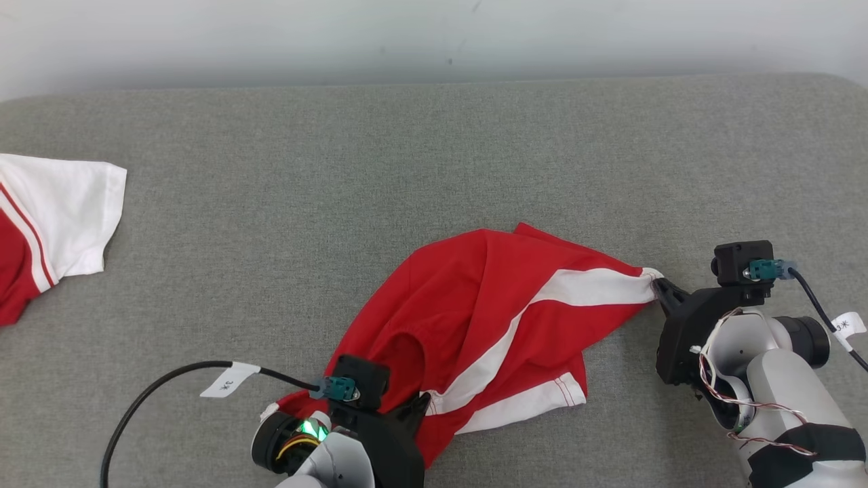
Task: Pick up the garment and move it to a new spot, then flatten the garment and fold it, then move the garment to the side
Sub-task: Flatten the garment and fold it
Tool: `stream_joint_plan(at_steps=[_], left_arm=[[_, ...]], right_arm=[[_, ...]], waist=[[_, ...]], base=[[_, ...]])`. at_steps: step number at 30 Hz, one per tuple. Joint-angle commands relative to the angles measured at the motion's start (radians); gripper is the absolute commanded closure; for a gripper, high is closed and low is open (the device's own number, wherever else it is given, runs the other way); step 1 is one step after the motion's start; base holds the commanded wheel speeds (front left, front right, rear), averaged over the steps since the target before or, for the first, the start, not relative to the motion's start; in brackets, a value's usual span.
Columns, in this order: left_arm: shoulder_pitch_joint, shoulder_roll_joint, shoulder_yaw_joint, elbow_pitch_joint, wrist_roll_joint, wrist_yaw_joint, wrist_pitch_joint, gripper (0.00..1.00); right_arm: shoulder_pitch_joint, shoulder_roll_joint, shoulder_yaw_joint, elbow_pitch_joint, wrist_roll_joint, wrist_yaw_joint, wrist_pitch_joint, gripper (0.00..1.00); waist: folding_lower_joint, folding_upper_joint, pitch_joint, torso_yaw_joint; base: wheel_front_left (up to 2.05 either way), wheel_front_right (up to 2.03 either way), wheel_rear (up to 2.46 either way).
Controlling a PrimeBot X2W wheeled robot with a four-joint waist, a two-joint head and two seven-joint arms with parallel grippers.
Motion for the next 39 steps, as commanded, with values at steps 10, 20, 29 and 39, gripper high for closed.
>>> stream_joint_plan(at_steps=[10, 20, 29, 39], left_arm=[[0.006, 0.011, 0.008, 0.0, -0.011, 0.01, -0.018, 1.0], [0.005, 0.008, -0.006, -0.012, -0.01, 0.013, -0.006, 1.0], [0.005, 0.015, -0.005, -0.02, -0.014, 0.022, -0.004, 1.0], [-0.007, 0.02, -0.003, -0.022, -0.017, 0.025, -0.01, 1.0]], right_arm=[[0.002, -0.032, 0.025, 0.013, 0.044, -0.002, 0.012, 0.0], [-0.037, -0.067, 0.04, 0.035, 0.072, -0.002, 0.074, 0.26], [-0.034, -0.075, 0.049, 0.063, 0.083, -0.002, 0.119, 0.73], [-0.036, -0.069, 0.044, 0.087, 0.065, -0.002, 0.159, 1.0]], waist=[[-0.0001, -0.0001, -0.016, -0.002], [-0.0001, -0.0001, -0.007, 0.012], [-0.0001, -0.0001, 0.002, 0.03], [-0.0001, -0.0001, 0.014, 0.035]], base=[[0.0, 0.0, 0.0], [0.0, 0.0, 0.0], [0.0, 0.0, 0.0], [0.0, 0.0, 0.0]])
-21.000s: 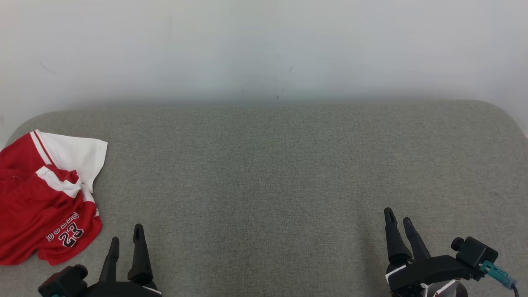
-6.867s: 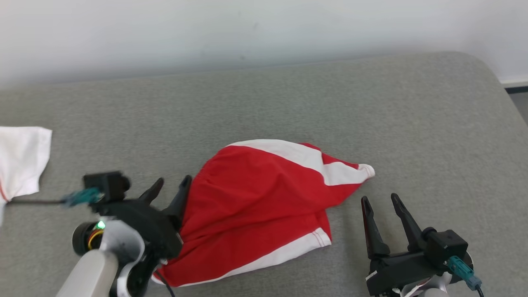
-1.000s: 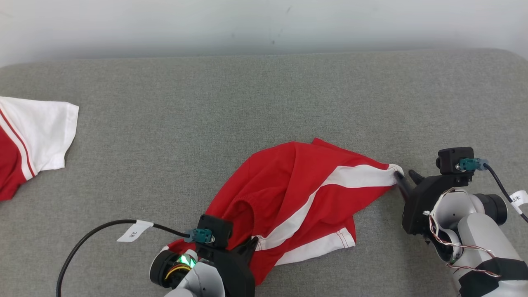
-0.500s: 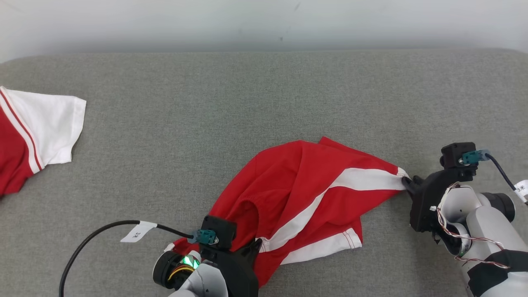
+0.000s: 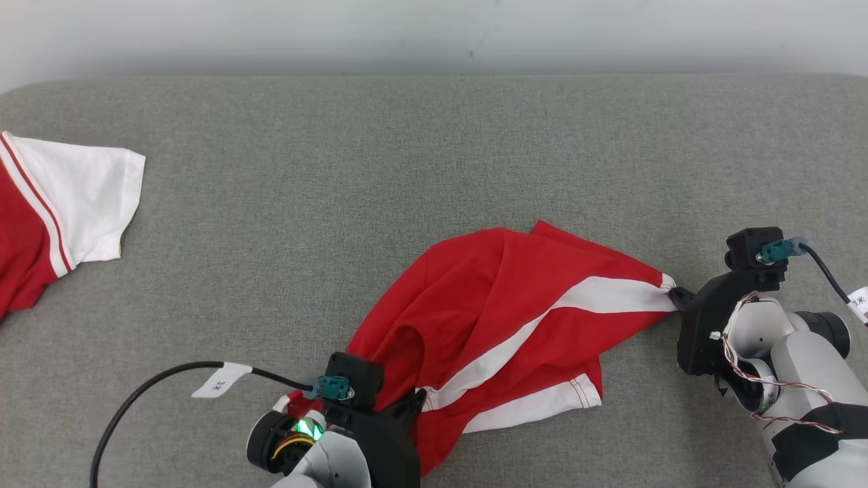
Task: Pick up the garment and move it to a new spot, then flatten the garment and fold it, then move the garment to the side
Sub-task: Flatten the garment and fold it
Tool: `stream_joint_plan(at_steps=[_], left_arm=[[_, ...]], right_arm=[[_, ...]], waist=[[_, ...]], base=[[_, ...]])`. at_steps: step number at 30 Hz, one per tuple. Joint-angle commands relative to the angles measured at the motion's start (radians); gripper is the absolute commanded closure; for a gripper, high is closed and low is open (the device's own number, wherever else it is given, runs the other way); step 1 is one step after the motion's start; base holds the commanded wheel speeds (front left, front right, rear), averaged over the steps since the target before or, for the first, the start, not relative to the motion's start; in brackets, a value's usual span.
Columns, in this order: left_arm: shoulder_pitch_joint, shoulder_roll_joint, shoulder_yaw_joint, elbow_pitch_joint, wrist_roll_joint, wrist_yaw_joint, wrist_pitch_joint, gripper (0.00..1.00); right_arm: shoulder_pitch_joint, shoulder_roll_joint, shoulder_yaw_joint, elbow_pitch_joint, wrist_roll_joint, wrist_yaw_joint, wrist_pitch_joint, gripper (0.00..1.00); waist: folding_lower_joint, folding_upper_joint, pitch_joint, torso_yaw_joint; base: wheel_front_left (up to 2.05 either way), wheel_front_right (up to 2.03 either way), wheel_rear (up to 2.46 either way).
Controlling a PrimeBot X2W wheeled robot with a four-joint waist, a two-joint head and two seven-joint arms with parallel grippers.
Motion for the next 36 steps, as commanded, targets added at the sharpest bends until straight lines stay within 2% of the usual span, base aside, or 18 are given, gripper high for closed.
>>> stream_joint_plan(at_steps=[1, 8, 16, 20, 22, 23, 27, 31, 36], left_arm=[[-0.008, 0.002, 0.005, 0.001, -0.004, 0.002, -0.011, 1.0], [-0.045, -0.009, 0.057, -0.021, 0.007, 0.008, -0.116, 1.0], [-0.125, -0.043, 0.216, -0.12, -0.09, -0.031, -0.275, 1.0], [-0.212, -0.034, 0.302, -0.161, -0.168, -0.062, -0.269, 1.0], [-0.279, -0.005, 0.35, -0.17, -0.188, -0.072, -0.249, 1.0], [-0.279, -0.005, 0.35, -0.17, -0.188, -0.072, -0.249, 1.0], [-0.45, 0.057, 0.431, -0.143, -0.184, -0.063, -0.216, 1.0], [-0.634, 0.078, 0.513, -0.107, -0.214, -0.045, -0.205, 1.0], [-0.812, 0.066, 0.583, -0.03, -0.224, -0.055, -0.268, 1.0]], right_arm=[[0.018, 0.001, 0.005, 0.012, -0.012, -0.002, 0.012, 1.0], [-0.007, 0.003, -0.016, -0.078, 0.021, -0.002, -0.101, 1.0], [-0.052, -0.004, -0.009, -0.242, 0.171, -0.002, -0.255, 1.0], [-0.119, -0.009, 0.014, -0.322, 0.255, -0.002, -0.307, 1.0], [-0.174, -0.013, 0.036, -0.351, 0.283, -0.002, -0.326, 1.0], [-0.174, -0.013, 0.036, -0.351, 0.283, -0.002, -0.326, 1.0], [-0.33, -0.033, 0.098, -0.346, 0.298, -0.002, -0.349, 1.0], [-0.518, -0.026, 0.129, -0.28, 0.281, -0.002, -0.384, 1.0], [-0.725, -0.015, 0.12, -0.17, 0.176, -0.002, -0.501, 1.0]], waist=[[0.0, 0.0, 0.001, 0.001], [0.0, 0.0, -0.005, -0.002], [0.0, 0.0, -0.012, -0.018], [0.0, 0.0, 0.021, -0.039], [0.0, 0.0, 0.056, -0.058], [0.0, 0.0, 0.056, -0.058], [0.0, 0.0, 0.151, -0.097], [0.0, 0.0, 0.251, -0.126], [0.0, 0.0, 0.321, -0.143]], base=[[0.0, 0.0, 0.0], [0.0, 0.0, 0.0], [0.0, 0.0, 0.0], [0.0, 0.0, 0.0], [0.0, 0.0, 0.0], [0.0, 0.0, 0.0], [0.0, 0.0, 0.0], [0.0, 0.0, 0.0], [0.0, 0.0, 0.0]])
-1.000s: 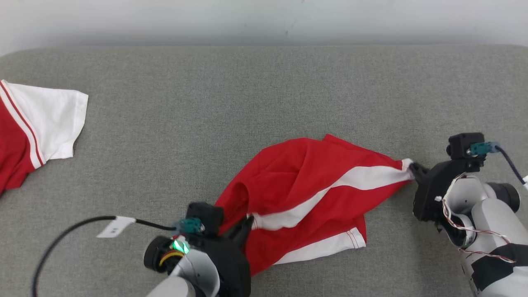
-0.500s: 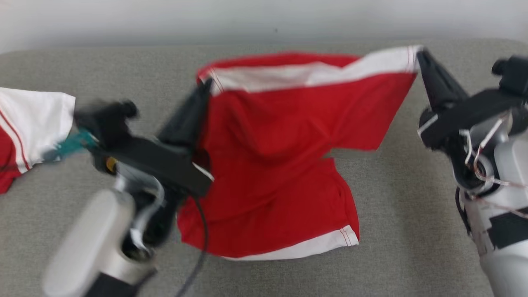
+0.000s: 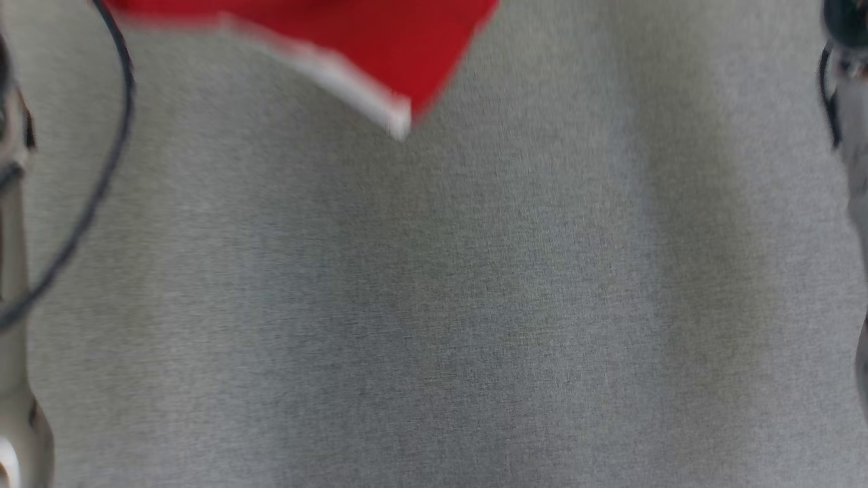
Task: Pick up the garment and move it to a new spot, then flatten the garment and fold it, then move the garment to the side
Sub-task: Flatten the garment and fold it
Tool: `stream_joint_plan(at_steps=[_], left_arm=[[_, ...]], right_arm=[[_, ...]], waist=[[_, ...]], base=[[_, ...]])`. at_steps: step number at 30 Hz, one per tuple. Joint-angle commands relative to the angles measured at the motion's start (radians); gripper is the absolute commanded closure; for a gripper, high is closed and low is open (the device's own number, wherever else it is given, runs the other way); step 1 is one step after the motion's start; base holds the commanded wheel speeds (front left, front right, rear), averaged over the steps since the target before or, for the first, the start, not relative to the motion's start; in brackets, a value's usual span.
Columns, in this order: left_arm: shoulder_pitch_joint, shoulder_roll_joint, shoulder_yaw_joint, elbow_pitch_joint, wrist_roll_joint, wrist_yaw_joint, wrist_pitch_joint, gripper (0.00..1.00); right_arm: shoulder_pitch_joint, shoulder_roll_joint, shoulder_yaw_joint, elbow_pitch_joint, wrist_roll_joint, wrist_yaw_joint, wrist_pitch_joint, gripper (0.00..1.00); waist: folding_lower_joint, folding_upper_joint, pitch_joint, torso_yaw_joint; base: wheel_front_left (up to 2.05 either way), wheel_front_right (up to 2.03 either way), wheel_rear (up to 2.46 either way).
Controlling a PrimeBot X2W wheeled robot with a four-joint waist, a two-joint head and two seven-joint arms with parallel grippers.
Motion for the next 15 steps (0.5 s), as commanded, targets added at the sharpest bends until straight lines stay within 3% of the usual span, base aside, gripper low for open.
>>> stream_joint_plan(at_steps=[1, 8, 14, 15], left_arm=[[-0.034, -0.001, 0.013, 0.012, 0.004, 0.004, -0.02, 1.0], [-0.169, -0.027, 0.049, 0.097, 0.052, -0.056, -0.208, 1.0], [-0.051, -0.066, 0.009, 0.17, 0.024, -0.15, -0.279, 1.0], [0.036, -0.077, -0.027, 0.19, 0.034, -0.167, -0.298, 1.0]], right_arm=[[-0.035, 0.005, -0.009, 0.014, -0.024, -0.002, -0.028, 1.0], [-0.24, 0.051, -0.077, 0.121, -0.174, -0.003, -0.222, 1.0], [-0.185, 0.035, 0.013, 0.195, -0.177, -0.002, -0.174, 1.0], [-0.113, -0.004, 0.064, 0.195, -0.162, -0.002, -0.124, 1.0]], waist=[[-0.0003, -0.0002, 0.092, -0.048], [-0.0003, -0.0002, 0.124, -0.051], [-0.0003, -0.0002, 0.121, -0.029], [-0.0003, -0.0002, 0.108, -0.02]], base=[[0.0, 0.0, 0.0], [0.0, 0.0, 0.0], [0.0, 0.0, 0.0], [0.0, 0.0, 0.0]])
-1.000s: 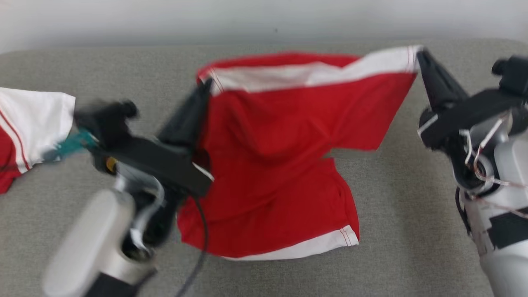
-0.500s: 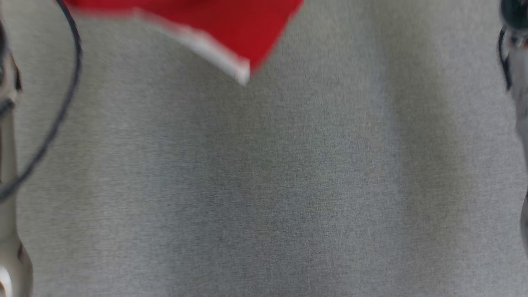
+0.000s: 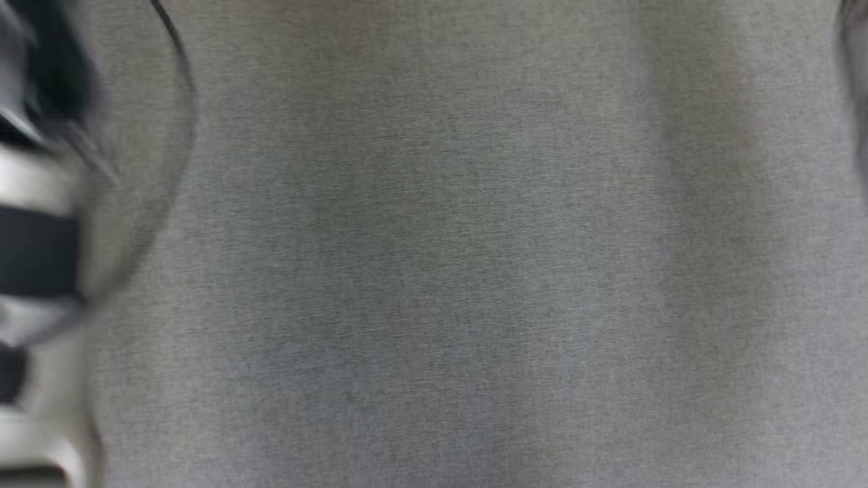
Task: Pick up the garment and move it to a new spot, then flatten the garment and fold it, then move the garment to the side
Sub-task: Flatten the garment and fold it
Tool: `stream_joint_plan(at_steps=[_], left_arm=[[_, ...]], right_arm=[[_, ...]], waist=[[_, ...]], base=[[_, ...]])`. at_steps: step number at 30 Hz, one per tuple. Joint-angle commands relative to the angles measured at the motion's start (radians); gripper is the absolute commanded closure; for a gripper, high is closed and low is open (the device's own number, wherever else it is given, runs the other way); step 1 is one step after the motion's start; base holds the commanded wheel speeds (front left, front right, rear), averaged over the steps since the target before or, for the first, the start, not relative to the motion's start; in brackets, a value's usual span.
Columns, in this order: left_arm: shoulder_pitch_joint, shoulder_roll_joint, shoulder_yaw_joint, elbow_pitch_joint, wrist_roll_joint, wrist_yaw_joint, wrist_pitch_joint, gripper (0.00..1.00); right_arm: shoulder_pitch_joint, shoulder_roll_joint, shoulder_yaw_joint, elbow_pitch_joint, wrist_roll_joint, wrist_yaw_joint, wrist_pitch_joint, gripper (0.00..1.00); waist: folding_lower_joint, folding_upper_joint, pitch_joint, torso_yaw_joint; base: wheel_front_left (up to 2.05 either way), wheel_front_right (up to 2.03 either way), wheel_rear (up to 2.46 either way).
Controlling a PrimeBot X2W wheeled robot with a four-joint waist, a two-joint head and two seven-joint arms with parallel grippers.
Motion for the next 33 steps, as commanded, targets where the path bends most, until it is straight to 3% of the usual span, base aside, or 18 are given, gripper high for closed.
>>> stream_joint_plan(at_steps=[1, 6, 10, 19, 25, 33], left_arm=[[0.057, -0.01, -0.017, 0.006, -0.002, -0.008, -0.011, 1.0], [0.3, -0.025, -0.103, 0.021, 0.004, -0.021, -0.033, 1.0], [0.518, -0.001, -0.182, 0.007, 0.025, -0.027, -0.047, 1.0], [0.797, -0.019, -0.216, -0.034, 0.015, -0.025, -0.057, 1.0], [0.965, -0.014, -0.21, -0.091, -0.017, -0.025, -0.058, 1.0], [1.166, 0.059, -0.246, -0.219, -0.011, 0.019, 0.001, 1.0]], right_arm=[[0.05, -0.023, 0.014, -0.015, 0.026, -0.003, 0.015, 1.0], [0.294, -0.108, 0.078, -0.126, 0.13, -0.003, 0.131, 1.0], [0.546, -0.173, 0.079, -0.306, 0.211, -0.003, 0.241, 1.0], [0.916, -0.223, 0.003, -0.534, 0.242, -0.003, 0.433, 1.0], [1.182, -0.202, -0.114, -0.694, 0.237, -0.002, 0.597, 1.0], [1.512, -0.111, -0.28, -0.927, 0.229, -0.003, 0.825, 1.0]], waist=[[-0.0002, -0.0001, -0.022, 0.013], [-0.0002, -0.0001, -0.098, 0.015], [-0.0002, -0.0001, -0.209, 0.007], [-0.0002, -0.0001, -0.366, 0.008], [-0.0002, -0.0001, -0.423, 0.021], [-0.0002, -0.0001, -0.449, 0.038]], base=[[0.0, 0.0, 0.0], [0.0, 0.0, 0.0], [0.0, 0.0, 0.0], [0.0, 0.0, 0.0], [0.0, 0.0, 0.0], [0.0, 0.0, 0.0]])
